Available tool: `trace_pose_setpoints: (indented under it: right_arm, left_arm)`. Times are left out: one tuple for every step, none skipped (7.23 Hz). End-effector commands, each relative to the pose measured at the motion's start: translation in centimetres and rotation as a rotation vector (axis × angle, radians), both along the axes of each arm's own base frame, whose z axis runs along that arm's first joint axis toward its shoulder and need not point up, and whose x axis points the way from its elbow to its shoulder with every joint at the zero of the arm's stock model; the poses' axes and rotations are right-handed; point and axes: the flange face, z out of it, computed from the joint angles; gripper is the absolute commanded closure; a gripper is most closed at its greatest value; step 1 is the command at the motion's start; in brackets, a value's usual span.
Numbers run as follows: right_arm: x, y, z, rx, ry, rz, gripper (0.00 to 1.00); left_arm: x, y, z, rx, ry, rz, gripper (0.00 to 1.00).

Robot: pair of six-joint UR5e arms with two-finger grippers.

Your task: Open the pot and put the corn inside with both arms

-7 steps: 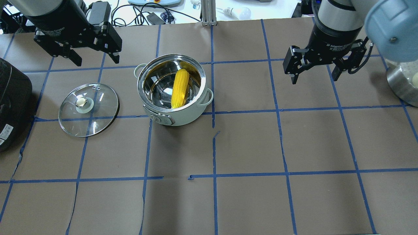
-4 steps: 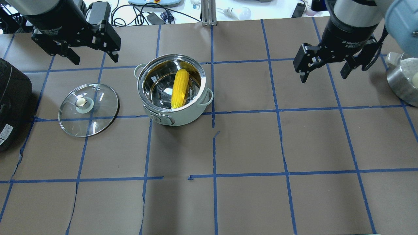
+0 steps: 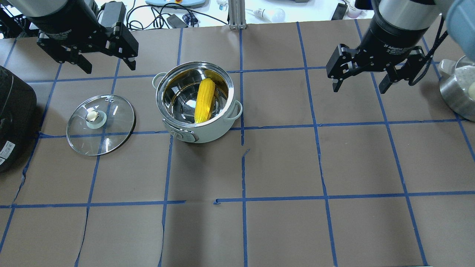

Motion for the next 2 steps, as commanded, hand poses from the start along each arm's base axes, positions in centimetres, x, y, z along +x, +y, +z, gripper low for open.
trace_pose_setpoints:
  right_arm:
    - [-0.10,0.17,0.26,-0.005,0.017,-0.003,0.00]
    - [-0.10,0.17,0.26,-0.005,0.017,-0.003,0.00]
  left_arm:
    - [-0.10,0.19,-0.46,0.015,0.000,-0.002,0.03]
    - [-0.10,0.18,-0.38,0.014,0.000,-0.002,0.02]
